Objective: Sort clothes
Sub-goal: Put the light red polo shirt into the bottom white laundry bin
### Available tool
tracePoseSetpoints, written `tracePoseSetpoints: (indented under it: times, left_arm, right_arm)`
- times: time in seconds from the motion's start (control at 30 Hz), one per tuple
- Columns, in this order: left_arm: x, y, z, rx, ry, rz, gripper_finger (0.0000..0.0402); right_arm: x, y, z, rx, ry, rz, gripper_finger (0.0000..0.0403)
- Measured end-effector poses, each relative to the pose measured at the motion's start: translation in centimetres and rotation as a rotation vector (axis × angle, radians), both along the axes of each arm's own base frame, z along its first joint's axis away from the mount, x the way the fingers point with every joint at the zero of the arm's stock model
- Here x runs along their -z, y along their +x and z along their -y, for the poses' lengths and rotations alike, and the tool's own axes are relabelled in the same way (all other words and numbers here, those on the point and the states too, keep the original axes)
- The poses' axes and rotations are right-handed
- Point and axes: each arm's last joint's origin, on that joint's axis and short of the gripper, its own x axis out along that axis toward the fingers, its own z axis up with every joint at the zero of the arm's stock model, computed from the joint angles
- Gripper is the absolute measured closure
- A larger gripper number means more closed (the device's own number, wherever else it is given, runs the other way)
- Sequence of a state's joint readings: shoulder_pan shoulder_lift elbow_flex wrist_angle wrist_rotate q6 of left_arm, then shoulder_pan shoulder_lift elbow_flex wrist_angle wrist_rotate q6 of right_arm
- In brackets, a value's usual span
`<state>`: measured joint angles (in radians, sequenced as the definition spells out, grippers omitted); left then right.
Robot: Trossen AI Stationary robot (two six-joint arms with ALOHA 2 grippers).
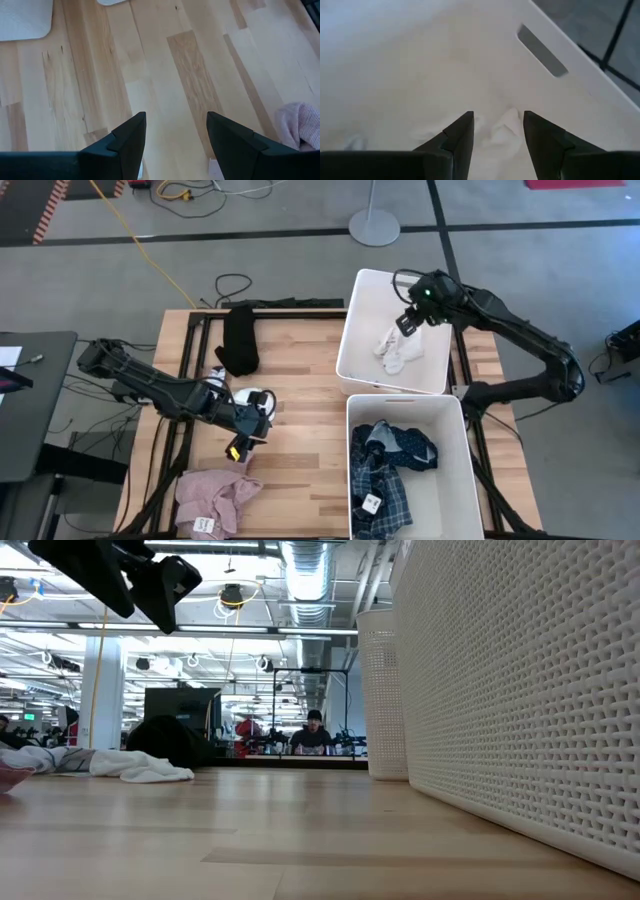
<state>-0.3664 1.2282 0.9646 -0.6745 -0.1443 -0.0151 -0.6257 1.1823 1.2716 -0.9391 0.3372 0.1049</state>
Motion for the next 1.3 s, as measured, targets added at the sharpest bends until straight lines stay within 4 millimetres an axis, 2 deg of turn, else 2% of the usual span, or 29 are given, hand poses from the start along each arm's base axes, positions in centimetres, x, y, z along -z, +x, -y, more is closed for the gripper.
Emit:
tracePoseSetpoints:
  times: [0.27, 0.63, 0.8, 1.07, 1.3]
  left_arm:
    - [0.1, -0.1, -0.1, -0.003, 0.01, -0.016, 0.0199]
    - [0.4, -0.6, -0.2, -0.038, 0.007, -0.075, 0.0199]
    - [0.7, -1.0, -0.4, -0.088, -0.005, -0.133, 0.0199]
    - [0.7, -1.4, 0.4, -0.021, -0.112, -0.191, 0.0199]
    - [0.7, -2.3, 2.1, 0.076, -0.229, -0.261, 0.0199]
  right_arm:
    - [-1.5, 0.7, -4.4, -0.18, -0.035, 0.089, 0.022]
    - [-1.8, 3.7, -11.7, -0.553, -0.037, 0.163, 0.022]
    - [-1.9, 4.4, -14.9, -0.701, -0.031, 0.191, 0.022]
    - [-1.4, 5.5, -19.3, -0.883, -0.021, 0.217, 0.022]
    - [0.3, 7.1, -22.3, -0.978, -0.005, 0.163, 0.022]
